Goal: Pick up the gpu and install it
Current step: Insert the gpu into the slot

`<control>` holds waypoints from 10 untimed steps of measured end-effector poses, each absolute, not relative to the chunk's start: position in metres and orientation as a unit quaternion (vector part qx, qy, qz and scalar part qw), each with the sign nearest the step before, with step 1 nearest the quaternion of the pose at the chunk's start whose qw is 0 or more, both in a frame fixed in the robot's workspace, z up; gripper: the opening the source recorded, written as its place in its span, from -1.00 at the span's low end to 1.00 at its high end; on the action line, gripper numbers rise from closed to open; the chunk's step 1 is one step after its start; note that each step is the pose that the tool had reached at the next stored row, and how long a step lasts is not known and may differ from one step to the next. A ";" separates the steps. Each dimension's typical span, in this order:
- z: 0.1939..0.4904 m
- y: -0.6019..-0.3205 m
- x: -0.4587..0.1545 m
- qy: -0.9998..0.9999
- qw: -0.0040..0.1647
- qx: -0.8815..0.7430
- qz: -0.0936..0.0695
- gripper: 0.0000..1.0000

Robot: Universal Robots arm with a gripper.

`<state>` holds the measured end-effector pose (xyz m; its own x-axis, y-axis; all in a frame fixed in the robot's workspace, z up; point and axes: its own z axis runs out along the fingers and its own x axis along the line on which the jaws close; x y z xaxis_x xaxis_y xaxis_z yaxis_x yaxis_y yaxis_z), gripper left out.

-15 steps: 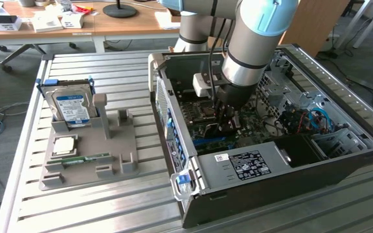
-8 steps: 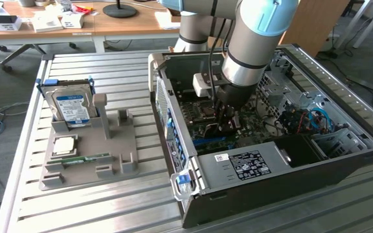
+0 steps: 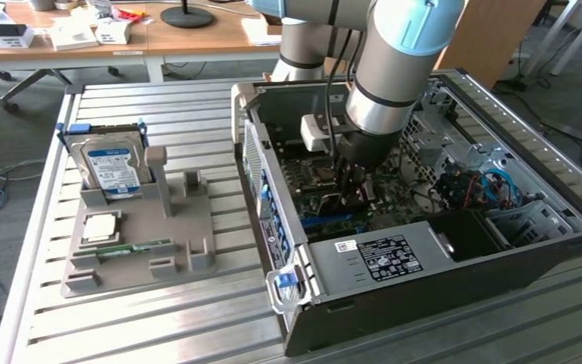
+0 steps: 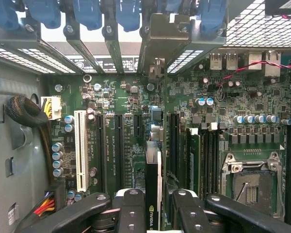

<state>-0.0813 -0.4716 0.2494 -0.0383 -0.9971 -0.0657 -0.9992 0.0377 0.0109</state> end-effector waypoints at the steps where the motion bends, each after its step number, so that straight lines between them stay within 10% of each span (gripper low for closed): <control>1: 0.249 -0.472 -0.081 0.720 0.020 -0.693 0.027 -0.47; 10: 0.249 -0.472 -0.081 0.720 0.028 -0.693 0.019 -0.47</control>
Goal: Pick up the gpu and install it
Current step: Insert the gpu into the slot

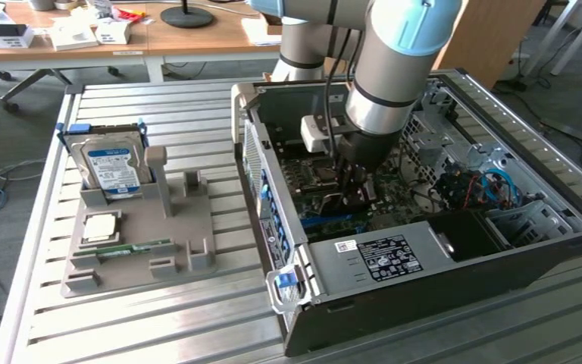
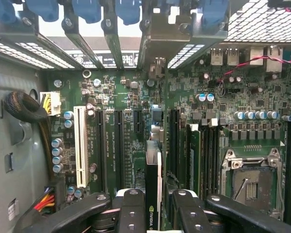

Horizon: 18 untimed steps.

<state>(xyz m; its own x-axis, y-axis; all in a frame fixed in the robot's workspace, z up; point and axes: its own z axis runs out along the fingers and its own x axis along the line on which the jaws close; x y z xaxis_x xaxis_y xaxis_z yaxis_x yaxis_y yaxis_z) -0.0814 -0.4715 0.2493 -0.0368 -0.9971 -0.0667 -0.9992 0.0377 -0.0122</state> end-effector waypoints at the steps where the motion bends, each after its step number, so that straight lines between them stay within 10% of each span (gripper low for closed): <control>1: 0.249 -0.471 -0.081 0.720 0.029 -0.693 0.018 -0.47; 18: 0.249 -0.472 -0.084 0.719 0.034 -0.694 0.013 -0.47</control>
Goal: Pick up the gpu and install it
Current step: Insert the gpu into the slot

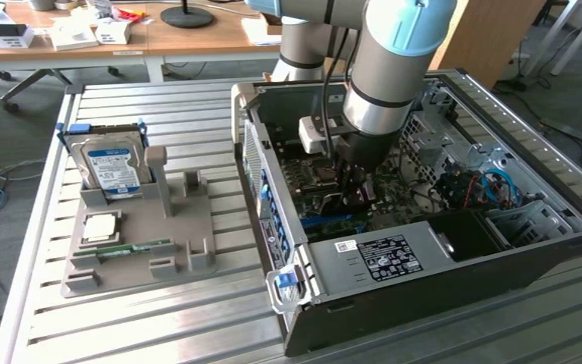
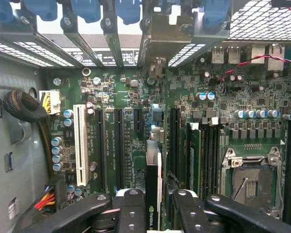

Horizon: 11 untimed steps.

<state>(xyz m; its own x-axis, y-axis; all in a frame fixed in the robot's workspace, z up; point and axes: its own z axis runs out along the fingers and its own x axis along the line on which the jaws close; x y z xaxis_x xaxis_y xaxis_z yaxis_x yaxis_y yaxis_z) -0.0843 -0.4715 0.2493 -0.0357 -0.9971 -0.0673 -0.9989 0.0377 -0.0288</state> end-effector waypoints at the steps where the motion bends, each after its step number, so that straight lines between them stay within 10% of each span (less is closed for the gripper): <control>1: 0.249 -0.472 -0.084 0.719 0.034 -0.694 0.013 -0.47; 11: 0.249 -0.471 -0.087 0.719 0.035 -0.694 0.012 -0.47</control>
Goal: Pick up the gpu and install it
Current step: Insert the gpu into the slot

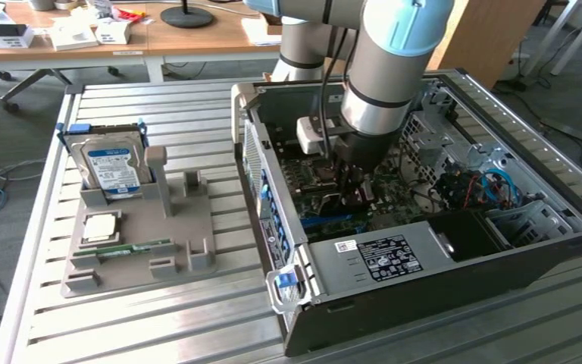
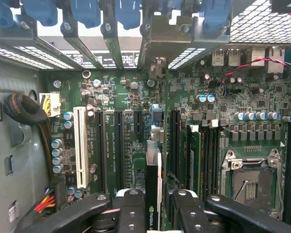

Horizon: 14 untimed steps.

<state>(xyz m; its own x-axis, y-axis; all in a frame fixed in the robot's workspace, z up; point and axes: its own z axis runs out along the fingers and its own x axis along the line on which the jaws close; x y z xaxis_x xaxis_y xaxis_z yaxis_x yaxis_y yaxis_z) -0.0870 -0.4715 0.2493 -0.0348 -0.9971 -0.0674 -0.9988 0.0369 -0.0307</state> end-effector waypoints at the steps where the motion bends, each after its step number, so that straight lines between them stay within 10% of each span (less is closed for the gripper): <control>1: 0.249 -0.472 -0.087 0.719 0.035 -0.694 0.012 -0.47; 14: 0.249 -0.471 -0.094 0.717 0.043 -0.696 0.005 -0.47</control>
